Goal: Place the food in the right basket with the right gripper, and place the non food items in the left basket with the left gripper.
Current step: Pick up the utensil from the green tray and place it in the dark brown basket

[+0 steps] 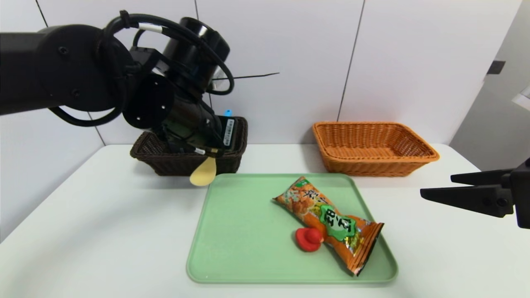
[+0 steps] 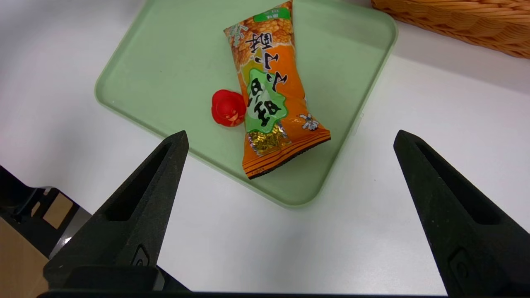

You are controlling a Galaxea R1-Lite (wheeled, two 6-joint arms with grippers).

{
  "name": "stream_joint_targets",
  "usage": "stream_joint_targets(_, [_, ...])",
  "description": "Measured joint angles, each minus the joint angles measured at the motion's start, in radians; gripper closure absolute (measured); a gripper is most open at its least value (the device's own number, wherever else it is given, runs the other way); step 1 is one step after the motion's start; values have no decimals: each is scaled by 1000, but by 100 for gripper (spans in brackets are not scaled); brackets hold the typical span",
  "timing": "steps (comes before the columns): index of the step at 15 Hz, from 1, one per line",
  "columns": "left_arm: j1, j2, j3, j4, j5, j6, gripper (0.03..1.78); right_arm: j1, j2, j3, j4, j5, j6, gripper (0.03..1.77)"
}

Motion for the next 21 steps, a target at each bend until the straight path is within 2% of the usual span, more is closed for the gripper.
stream_joint_targets(3, [97, 50, -97, -41, -104, 124, 167, 0, -1, 6, 0, 1, 0, 9])
stream_joint_targets(4, [119, 73, -120, -66, -121, 162, 167, 0, -1, 6, 0, 1, 0, 9])
stream_joint_targets(11, [209, 182, -160, -245, -279, 446, 167, -1, -11, 23, -1, 1, 0, 9])
stream_joint_targets(15, [283, 228, -160, -327, -330, 614, 167, -1, -24, 37, 0, 0, 0, 9])
stream_joint_targets(21, [319, 263, -157, -334, -331, 816, 167, -1, -39, 51, 0, 0, 0, 9])
